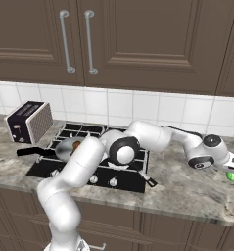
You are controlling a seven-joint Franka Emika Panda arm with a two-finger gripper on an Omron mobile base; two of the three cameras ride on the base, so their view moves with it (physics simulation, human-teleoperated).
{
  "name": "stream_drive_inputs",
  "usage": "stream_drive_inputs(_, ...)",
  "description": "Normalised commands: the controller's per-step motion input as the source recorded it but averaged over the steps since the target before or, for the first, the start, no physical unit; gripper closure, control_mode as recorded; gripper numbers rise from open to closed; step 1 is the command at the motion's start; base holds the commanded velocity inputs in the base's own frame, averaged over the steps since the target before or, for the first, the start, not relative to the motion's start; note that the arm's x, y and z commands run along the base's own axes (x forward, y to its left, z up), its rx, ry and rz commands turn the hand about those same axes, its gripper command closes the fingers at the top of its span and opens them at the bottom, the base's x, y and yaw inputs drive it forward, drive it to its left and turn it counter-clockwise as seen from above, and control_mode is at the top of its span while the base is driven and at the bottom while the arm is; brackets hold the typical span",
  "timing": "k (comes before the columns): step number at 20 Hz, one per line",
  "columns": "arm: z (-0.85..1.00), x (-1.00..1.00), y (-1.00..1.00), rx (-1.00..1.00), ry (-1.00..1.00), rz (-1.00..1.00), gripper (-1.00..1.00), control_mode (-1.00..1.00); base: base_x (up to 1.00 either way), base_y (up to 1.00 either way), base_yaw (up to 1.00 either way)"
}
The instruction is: Place both pans onto different burners. Then place the corn and the chicken drumstick on different pans.
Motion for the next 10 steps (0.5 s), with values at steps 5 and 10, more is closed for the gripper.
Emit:
stream_drive_inputs(5,-0.03,0.02,-0.16,-0.03,0.00,0.00,-1.00,-1.00,0.00,0.00,0.00)
stream_drive_inputs(10,-0.01,0.04,-0.17,-0.03,0.00,0.00,-1.00,-1.00,0.00,0.00,0.00)
